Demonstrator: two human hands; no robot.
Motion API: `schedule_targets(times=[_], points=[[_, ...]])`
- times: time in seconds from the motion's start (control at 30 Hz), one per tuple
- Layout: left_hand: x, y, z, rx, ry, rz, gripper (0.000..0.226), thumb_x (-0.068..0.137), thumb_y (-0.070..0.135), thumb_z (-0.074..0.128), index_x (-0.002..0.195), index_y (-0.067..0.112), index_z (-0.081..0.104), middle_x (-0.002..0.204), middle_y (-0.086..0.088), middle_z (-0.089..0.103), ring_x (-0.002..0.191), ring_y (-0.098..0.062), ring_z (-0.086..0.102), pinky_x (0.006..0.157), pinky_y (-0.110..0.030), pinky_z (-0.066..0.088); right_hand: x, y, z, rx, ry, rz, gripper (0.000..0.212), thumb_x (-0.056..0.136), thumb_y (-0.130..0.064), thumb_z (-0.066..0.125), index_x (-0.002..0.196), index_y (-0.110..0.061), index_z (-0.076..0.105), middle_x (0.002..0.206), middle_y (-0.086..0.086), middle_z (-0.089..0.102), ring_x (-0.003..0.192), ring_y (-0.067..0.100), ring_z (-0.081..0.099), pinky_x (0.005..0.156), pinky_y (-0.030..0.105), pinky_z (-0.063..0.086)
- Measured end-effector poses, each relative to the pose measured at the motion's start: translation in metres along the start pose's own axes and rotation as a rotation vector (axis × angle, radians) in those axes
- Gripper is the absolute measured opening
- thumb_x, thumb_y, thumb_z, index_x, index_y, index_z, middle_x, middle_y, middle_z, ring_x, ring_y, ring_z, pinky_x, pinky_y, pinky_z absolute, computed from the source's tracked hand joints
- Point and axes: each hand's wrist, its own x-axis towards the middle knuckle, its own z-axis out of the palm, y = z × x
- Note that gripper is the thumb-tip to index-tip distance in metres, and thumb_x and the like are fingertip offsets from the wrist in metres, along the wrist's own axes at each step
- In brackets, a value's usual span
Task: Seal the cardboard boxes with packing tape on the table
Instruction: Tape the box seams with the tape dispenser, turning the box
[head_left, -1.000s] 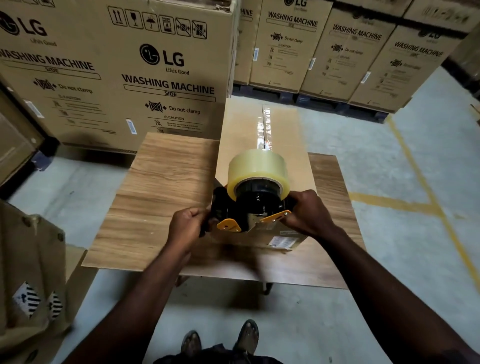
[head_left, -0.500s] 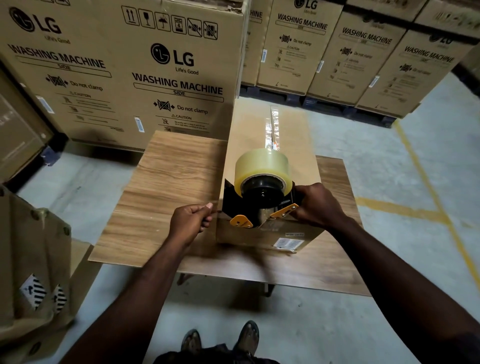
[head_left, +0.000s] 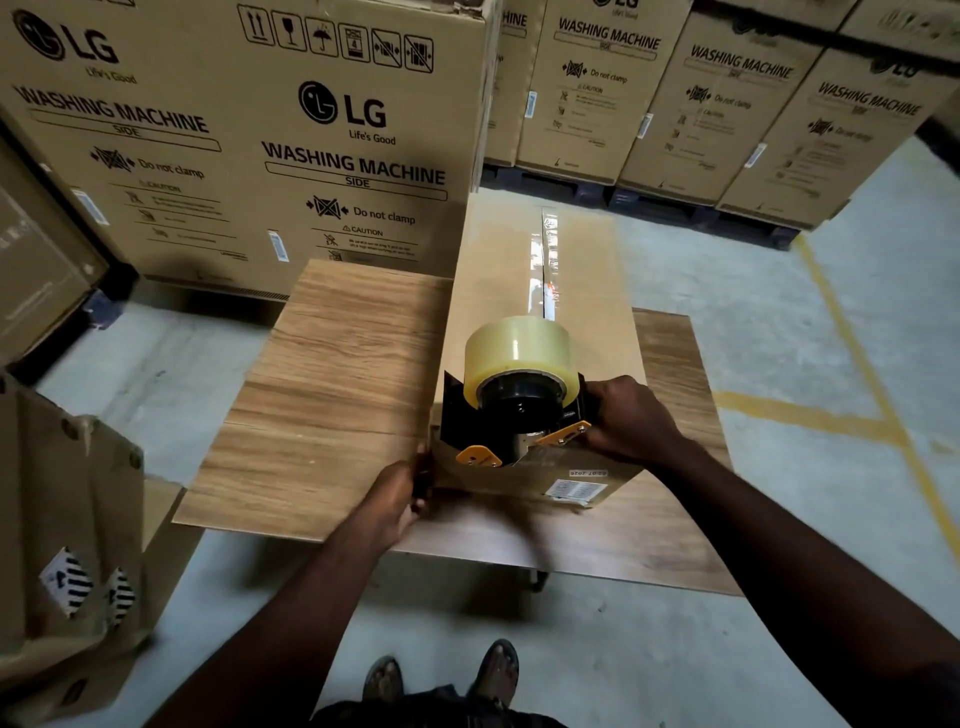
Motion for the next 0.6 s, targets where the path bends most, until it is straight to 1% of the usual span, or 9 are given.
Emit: schedule_targets(times=[0.1,0.2,0.27,0.3,0.37,0.43,0.47,0.53,0.6], points=[[0.007,0.015,-0.008,-0.013,0.075,0.098,0.023,0.102,0.031,0.055,0.083,0.018,0.057,0.069,0.001,0.049,0.057,-0.012,0.037,0.048,-0.025,0.024,0.000,0.000,0.000,0.009,-0.005,-0.002,0.042,0.071,-0.052,0.058,0.097,-0.021,0.071,0.084,0.012,0.072,0.080,0.040,0.065,0.060,0.032,0.040],[0.006,0.035,-0.011,-0.037,-0.014,0.211,0.026,0.100,0.042,0.056,0.084,0.022,0.051,0.066,0.007,0.045,0.056,-0.008,0.035,0.049,-0.023,0.023,0.000,-0.002,-0.001,-0.001,-0.006,0.005,0.029,0.079,-0.042,0.072,0.098,-0.020,0.072,0.086,0.013,0.072,0.082,0.041,0.065,0.060,0.032,0.039],[0.006,0.036,-0.007,0.023,-0.068,0.213,0.025,0.100,0.043,0.056,0.089,0.021,0.054,0.066,0.007,0.043,0.056,-0.007,0.034,0.048,-0.022,0.023,0.000,-0.003,-0.003,0.001,-0.015,0.018,0.025,0.080,-0.038,0.075,0.097,-0.020,0.072,0.087,0.012,0.072,0.081,0.039,0.065,0.061,0.032,0.039],[0.006,0.032,-0.005,0.072,-0.070,0.189,0.024,0.101,0.042,0.055,0.091,0.020,0.055,0.067,0.006,0.044,0.056,-0.008,0.034,0.048,-0.023,0.023,0.000,-0.003,-0.004,0.012,-0.026,0.025,0.022,0.080,-0.038,0.076,0.093,-0.021,0.072,0.085,0.010,0.072,0.080,0.037,0.065,0.060,0.031,0.039],[0.008,0.027,-0.005,0.211,-0.008,0.160,0.021,0.103,0.033,0.054,0.088,0.018,0.057,0.072,0.000,0.044,0.056,-0.010,0.033,0.050,-0.025,0.023,0.000,0.000,-0.005,0.068,-0.069,0.044,0.017,0.078,-0.038,0.076,0.077,-0.026,0.064,0.074,0.003,0.067,0.073,0.032,0.063,0.059,0.030,0.036],[0.009,0.032,-0.007,0.273,0.101,0.221,0.014,0.102,0.023,0.057,0.091,0.017,0.064,0.072,-0.004,0.048,0.058,-0.012,0.038,0.052,-0.025,0.030,0.001,0.001,-0.008,0.138,-0.134,0.066,0.028,0.073,-0.043,0.075,0.064,-0.030,0.051,0.064,-0.007,0.058,0.064,0.025,0.058,0.057,0.030,0.034],[0.007,0.039,-0.007,0.199,0.115,0.276,0.011,0.101,0.022,0.059,0.093,0.016,0.064,0.071,-0.003,0.051,0.060,-0.013,0.042,0.053,-0.025,0.036,0.002,0.002,-0.009,0.174,-0.166,0.078,0.028,0.068,-0.046,0.072,0.062,-0.030,0.050,0.062,-0.008,0.057,0.061,0.021,0.057,0.055,0.031,0.035],[0.000,0.055,-0.002,0.072,0.074,0.407,0.007,0.098,0.020,0.063,0.097,0.014,0.063,0.076,-0.001,0.059,0.070,-0.013,0.054,0.063,-0.023,0.048,0.005,0.003,-0.011,0.231,-0.233,0.087,0.025,0.064,-0.046,0.068,0.064,-0.024,0.056,0.063,-0.005,0.061,0.062,0.019,0.059,0.056,0.033,0.040],[-0.008,0.064,0.007,0.182,0.066,0.505,0.007,0.095,0.012,0.067,0.097,0.018,0.063,0.092,-0.003,0.066,0.087,-0.016,0.064,0.077,-0.027,0.053,0.009,0.005,-0.011,0.248,-0.307,0.081,0.020,0.068,-0.036,0.071,0.072,-0.018,0.063,0.069,-0.001,0.067,0.070,0.021,0.065,0.061,0.036,0.048]])
